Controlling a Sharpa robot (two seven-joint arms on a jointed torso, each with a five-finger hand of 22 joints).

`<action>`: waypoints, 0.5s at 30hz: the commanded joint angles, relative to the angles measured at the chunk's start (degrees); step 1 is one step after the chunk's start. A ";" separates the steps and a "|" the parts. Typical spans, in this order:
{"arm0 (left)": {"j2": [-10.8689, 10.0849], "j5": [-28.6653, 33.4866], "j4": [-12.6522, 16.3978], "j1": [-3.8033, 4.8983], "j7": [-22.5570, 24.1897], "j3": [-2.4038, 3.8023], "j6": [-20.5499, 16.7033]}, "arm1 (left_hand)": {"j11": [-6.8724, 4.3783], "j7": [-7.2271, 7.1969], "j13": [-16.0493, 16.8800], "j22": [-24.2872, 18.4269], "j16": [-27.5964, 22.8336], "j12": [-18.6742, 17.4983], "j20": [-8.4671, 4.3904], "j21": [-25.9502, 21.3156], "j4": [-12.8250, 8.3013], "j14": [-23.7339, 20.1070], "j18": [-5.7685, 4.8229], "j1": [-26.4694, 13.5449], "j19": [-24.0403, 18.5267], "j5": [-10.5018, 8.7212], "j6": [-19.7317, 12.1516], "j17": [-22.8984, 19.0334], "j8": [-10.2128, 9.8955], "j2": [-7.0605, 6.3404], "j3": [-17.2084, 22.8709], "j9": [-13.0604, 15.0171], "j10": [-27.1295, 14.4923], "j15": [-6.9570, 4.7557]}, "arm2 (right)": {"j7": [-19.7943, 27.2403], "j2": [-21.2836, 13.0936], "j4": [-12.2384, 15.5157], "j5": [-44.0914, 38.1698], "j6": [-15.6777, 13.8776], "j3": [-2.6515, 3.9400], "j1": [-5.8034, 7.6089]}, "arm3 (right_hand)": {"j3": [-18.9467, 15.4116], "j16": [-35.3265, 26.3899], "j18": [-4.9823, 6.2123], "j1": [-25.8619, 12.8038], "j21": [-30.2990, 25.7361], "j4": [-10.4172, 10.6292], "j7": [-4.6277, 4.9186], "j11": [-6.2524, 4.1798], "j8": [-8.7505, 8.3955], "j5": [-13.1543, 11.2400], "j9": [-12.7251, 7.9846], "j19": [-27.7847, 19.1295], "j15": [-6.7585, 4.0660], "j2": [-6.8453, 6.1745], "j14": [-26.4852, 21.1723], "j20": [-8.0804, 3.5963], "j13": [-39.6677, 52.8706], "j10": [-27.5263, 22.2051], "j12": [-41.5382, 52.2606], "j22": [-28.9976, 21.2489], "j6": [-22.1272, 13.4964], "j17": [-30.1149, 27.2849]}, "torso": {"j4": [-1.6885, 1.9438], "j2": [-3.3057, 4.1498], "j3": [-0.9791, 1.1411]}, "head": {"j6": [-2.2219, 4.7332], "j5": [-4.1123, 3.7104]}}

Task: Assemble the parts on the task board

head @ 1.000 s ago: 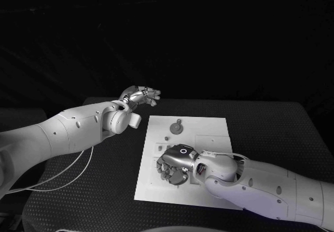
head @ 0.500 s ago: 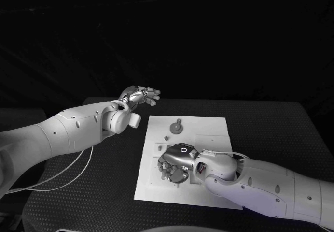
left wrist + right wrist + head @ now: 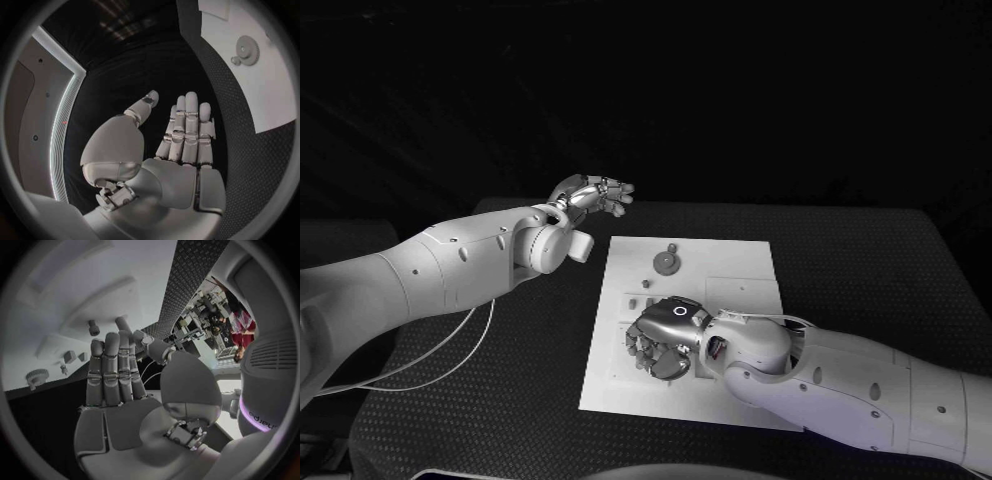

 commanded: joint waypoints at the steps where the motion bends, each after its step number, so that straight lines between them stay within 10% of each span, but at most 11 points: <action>1: 0.12 0.28 0.05 0.03 0.40 0.04 0.80 | 0.03 -0.04 -0.07 0.07 -0.39 -0.09 -0.29 -0.35 0.18 0.24 0.84 -0.44 -0.02 0.06 -0.45 0.08 0.22 0.27 -0.15 -0.06 -0.32 0.26 | 0.13 -0.14 -0.03 -0.05 1.10 -0.19 -0.17 | 0.11 0.28 0.79 0.38 0.25 -0.27 0.08 -0.02 0.54 -0.04 2.39 0.39 -0.43 0.22 0.09 -0.14 0.05 0.28 -0.36 1.05 0.50 0.04 | -0.06 0.00 -0.02 | -0.07 0.06; 15: 0.14 0.28 0.02 0.03 0.40 0.04 0.82 | 0.04 -0.03 -0.08 0.10 -0.46 -0.08 -0.28 -0.39 0.20 0.24 0.84 -0.43 -0.02 0.06 -0.51 0.16 0.28 0.29 -0.14 -0.12 -0.35 0.27 | 0.25 -0.15 0.30 0.16 1.21 -0.20 -0.17 | 0.09 0.33 0.78 0.38 0.33 -0.29 0.07 -0.04 0.54 -0.04 2.48 0.43 -0.47 0.25 0.11 -0.17 0.13 0.33 -0.39 1.05 0.52 0.04 | -0.03 -0.01 0.02 | -0.25 0.14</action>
